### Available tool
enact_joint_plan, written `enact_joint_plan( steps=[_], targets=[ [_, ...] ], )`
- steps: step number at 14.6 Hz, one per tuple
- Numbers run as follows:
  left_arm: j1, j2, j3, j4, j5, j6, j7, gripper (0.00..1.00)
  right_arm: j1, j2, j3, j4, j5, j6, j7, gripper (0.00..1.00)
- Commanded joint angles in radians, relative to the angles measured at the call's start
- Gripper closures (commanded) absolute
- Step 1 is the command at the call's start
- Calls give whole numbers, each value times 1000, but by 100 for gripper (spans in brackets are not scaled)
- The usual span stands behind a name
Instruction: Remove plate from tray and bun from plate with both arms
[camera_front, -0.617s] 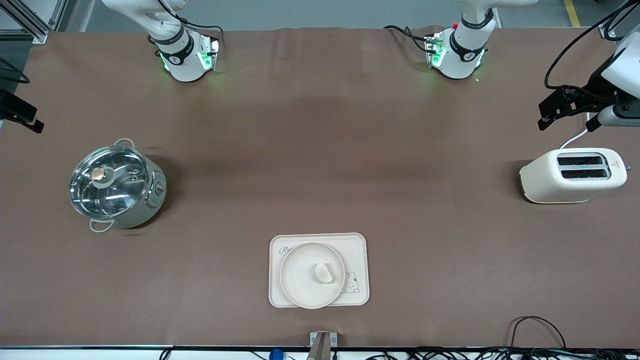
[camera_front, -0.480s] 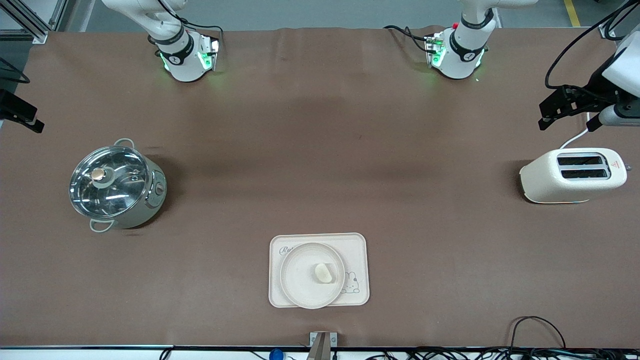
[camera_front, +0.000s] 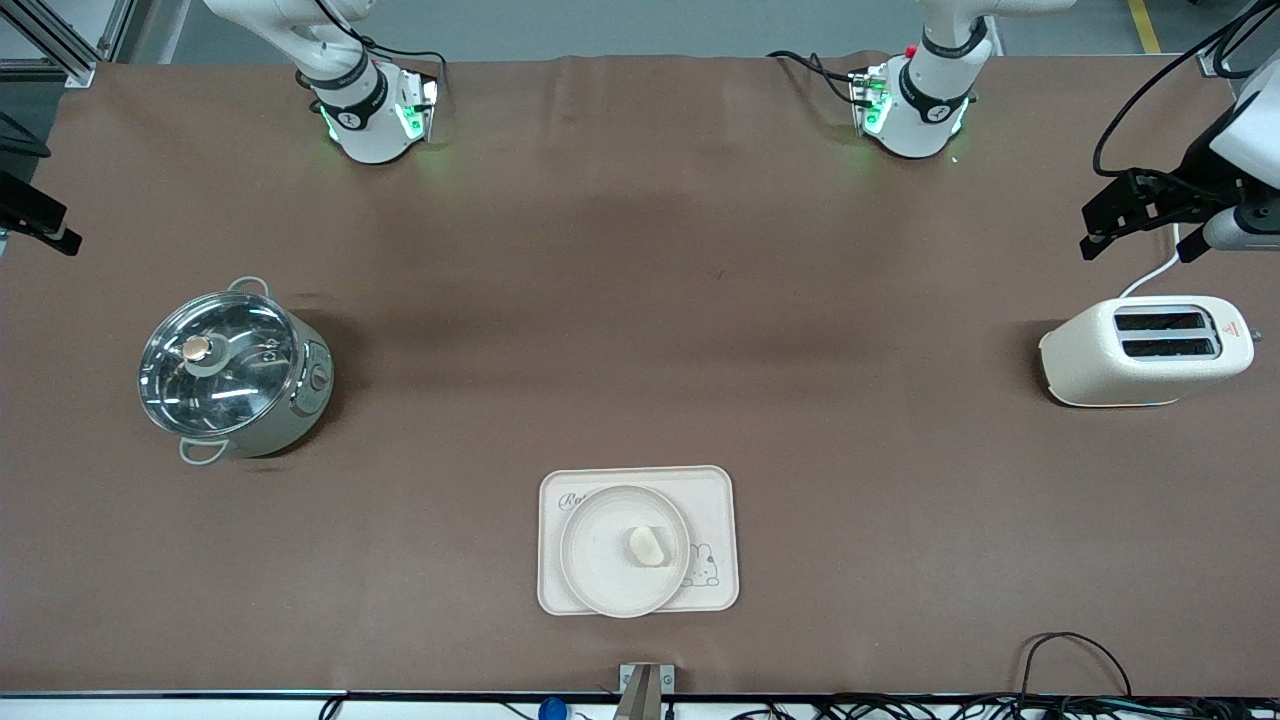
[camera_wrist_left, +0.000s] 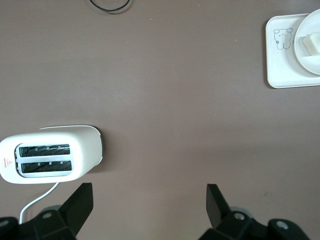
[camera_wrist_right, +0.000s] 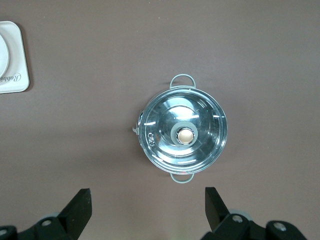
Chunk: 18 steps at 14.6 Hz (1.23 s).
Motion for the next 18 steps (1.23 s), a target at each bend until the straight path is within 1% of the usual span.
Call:
enact_joint_plan(
  steps=[1, 3, 5, 7, 8, 10, 12, 14, 15, 16, 17, 18],
  targets=[
    [-4, 13, 5, 30, -11, -24, 8, 0, -2, -24, 13, -26, -16, 9, -7, 0],
    [-4, 13, 5, 30, -11, -24, 10, 0, 47, -24, 19, -31, -14, -7, 5, 0],
    [-2, 13, 5, 30, -11, -24, 13, 0, 102, 5, 20, -43, 1, -1, 16, 0],
    [-2, 13, 5, 30, -11, -24, 16, 0, 148, 34, 22, -38, 44, 48, 40, 0],
    [-2, 13, 5, 30, -11, -24, 16, 0, 153, 42, 24, -40, 50, 85, 57, 0],
    [-2, 13, 5, 30, -11, -24, 16, 0, 190, 75, 25, -41, 67, 108, 73, 0],
    [-2, 13, 5, 30, -11, -24, 16, 0, 205, 136, 25, -43, 151, 166, 138, 0],
    [-2, 13, 5, 30, -11, -24, 16, 0, 239, 240, 25, -43, 258, 221, 181, 0],
    [-2, 13, 5, 30, -11, -24, 17, 0, 265, 282, 24, -43, 288, 278, 203, 0],
    [-2, 13, 5, 30, -11, -24, 17, 0, 305, 331, 25, -44, 297, 350, 264, 0],
    [-2, 13, 5, 30, -11, -24, 17, 0, 334, 377, 27, -44, 306, 419, 283, 0],
    [-2, 13, 5, 30, -11, -24, 17, 0, 375, 423, 25, -52, 338, 502, 295, 0]
  ],
)
